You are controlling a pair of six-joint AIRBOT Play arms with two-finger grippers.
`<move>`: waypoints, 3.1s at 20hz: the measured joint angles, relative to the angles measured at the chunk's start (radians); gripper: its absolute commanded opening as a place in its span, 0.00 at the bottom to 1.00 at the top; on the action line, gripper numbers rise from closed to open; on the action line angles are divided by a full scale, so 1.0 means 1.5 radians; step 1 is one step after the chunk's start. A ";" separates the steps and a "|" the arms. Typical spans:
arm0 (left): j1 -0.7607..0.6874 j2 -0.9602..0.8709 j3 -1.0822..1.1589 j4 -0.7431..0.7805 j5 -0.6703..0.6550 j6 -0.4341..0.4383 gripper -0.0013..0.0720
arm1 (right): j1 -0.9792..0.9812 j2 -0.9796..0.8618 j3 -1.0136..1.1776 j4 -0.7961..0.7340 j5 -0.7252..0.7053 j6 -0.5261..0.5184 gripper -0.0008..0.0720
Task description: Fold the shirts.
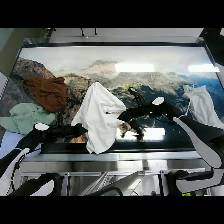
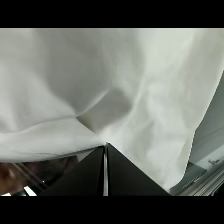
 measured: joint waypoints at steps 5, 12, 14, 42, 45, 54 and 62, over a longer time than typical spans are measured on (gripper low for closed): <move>0.000 -0.004 0.003 -0.001 -0.035 0.006 0.84 | 0.029 -0.004 0.000 -0.002 0.028 0.000 0.62; -0.001 -0.005 0.003 0.005 -0.042 -0.001 0.84 | 0.078 -0.045 0.000 0.004 -0.015 0.000 0.60; -0.006 -0.005 0.003 0.001 -0.022 -0.003 0.66 | 0.082 -0.058 0.001 0.022 -0.024 -0.010 0.60; 0.233 0.414 0.719 -0.008 -0.201 -0.064 0.04 | -0.255 0.492 0.369 -0.054 -0.075 -0.014 0.03; 0.249 0.355 0.790 -0.010 -0.224 -0.066 0.04 | -0.266 0.454 0.392 -0.060 -0.081 -0.014 0.03; 0.002 -0.048 0.746 0.068 -0.148 0.016 0.04 | -0.265 0.064 0.404 0.020 0.081 0.030 0.04; -0.059 -0.413 0.955 0.099 -0.109 0.014 0.93 | -0.264 -0.192 0.404 0.000 0.006 0.092 0.04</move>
